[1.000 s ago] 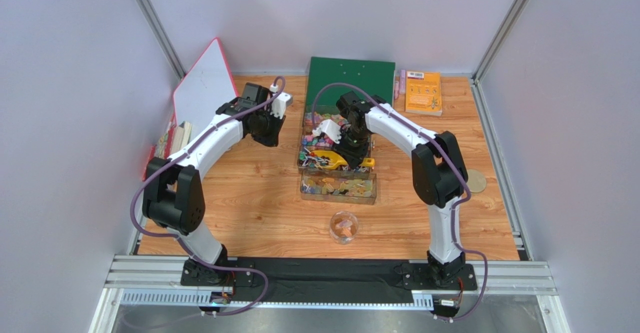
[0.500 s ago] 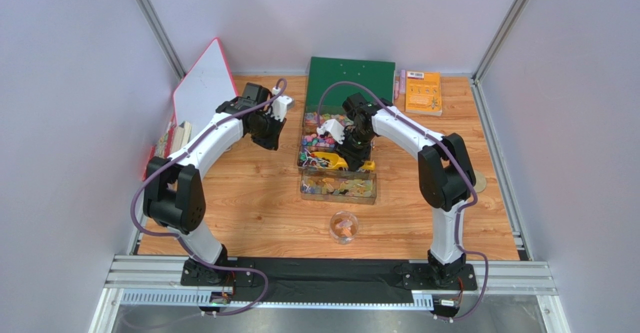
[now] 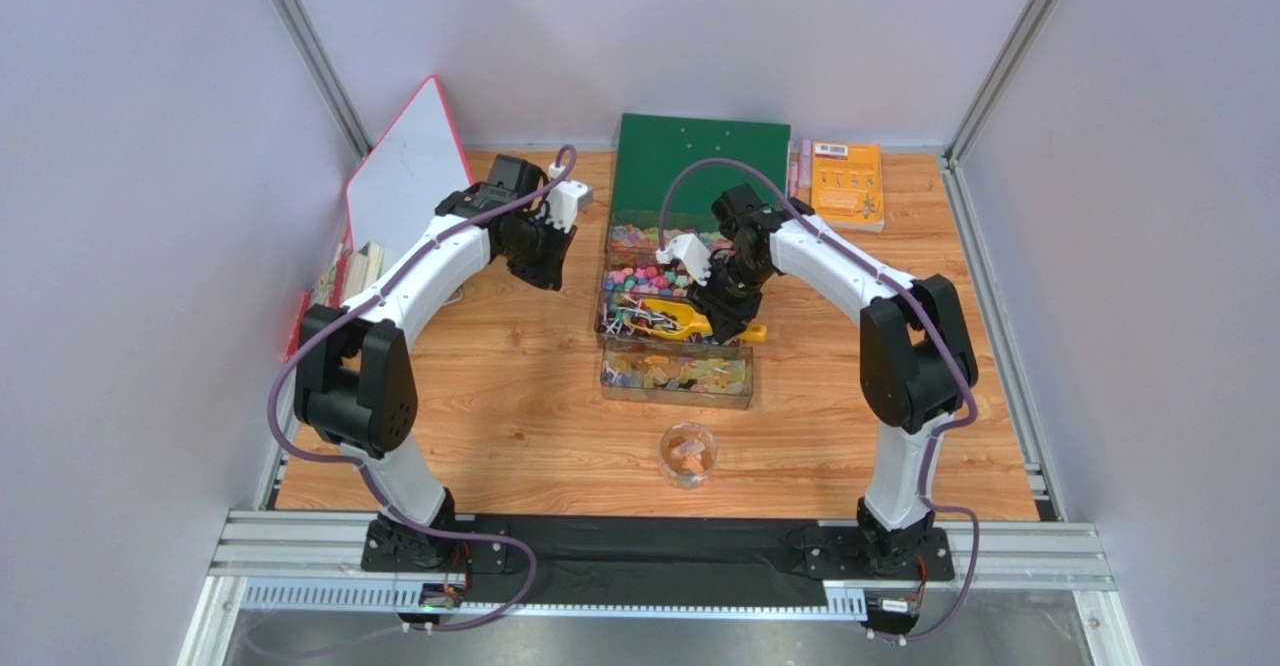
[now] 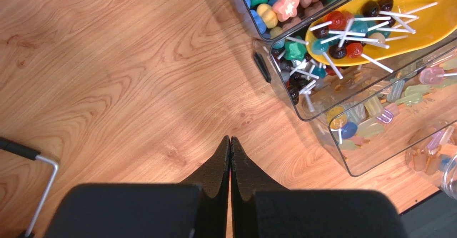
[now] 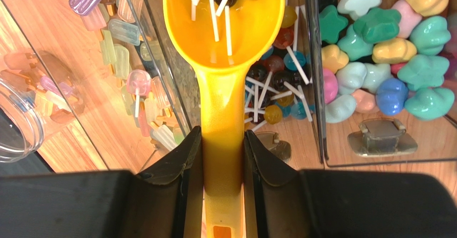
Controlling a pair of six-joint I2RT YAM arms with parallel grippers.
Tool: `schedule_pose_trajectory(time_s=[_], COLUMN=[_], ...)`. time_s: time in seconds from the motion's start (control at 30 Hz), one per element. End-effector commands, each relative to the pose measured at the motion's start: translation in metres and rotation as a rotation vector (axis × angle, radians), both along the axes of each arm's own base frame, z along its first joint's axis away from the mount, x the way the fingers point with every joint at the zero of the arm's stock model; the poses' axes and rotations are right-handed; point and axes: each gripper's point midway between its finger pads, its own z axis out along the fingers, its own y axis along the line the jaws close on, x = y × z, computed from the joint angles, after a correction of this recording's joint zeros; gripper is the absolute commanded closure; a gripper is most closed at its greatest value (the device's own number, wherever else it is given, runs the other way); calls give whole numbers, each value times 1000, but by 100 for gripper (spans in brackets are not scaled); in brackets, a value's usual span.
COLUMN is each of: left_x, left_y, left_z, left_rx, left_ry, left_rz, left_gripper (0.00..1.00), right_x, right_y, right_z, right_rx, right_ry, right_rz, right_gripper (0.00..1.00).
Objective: Pack the candies
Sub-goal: Scoop the fake candies from the storage box.
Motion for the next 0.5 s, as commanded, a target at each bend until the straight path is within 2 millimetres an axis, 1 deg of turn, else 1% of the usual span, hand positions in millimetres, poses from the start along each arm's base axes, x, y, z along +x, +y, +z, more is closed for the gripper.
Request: schedule_pose_trajectory(time_s=[0.0, 0.07, 0.1, 0.13, 0.17, 0.2, 0.23, 0.27, 0.3, 0.33, 0.37, 0.43, 0.47], left_x=[8, 10, 11, 12, 13, 12, 13, 13, 11, 13, 13, 15, 17], left_y=[-4, -5, -5, -5, -5, -5, -4, -3, -3, -3, -3, -3, -3], left_z=[17, 18, 19, 20, 21, 21, 23, 23, 22, 25, 27, 32, 35], left_rx=[-18, -21, -21, -22, -20, -17, -14, -9, -2, -2, -1, 0, 0], left_ry=[-31, -33, -34, -39, -44, -43, -48, -48, -40, -45, -44, -56, -64], left_rz=[-25, -22, -22, -23, -23, -26, -29, -31, -37, -38, -41, -45, -44], left_gripper=[100, 100, 100, 100, 100, 100, 100, 100, 100, 100, 100, 100, 100], right_x=[0, -1, -5, -6, -8, -4, -11, -11, -8, -12, -10, -7, -6], right_y=[9, 8, 12, 12, 12, 16, 14, 14, 18, 16, 14, 13, 10], right_z=[33, 35, 32, 37, 36, 39, 35, 35, 40, 38, 48, 61, 71], right_rx=[122, 153, 182, 207, 223, 260, 272, 289, 332, 346, 369, 401, 406], right_ry=[-77, -80, -76, -92, -97, -128, -128, -140, -161, -157, -190, -219, -242], right_rz=[3, -7, -3, 0, 2, 9, 10, 11, 16, 6, -2, -17, -21], right_gripper=[100, 100, 100, 100, 100, 100, 100, 100, 100, 100, 100, 100, 100])
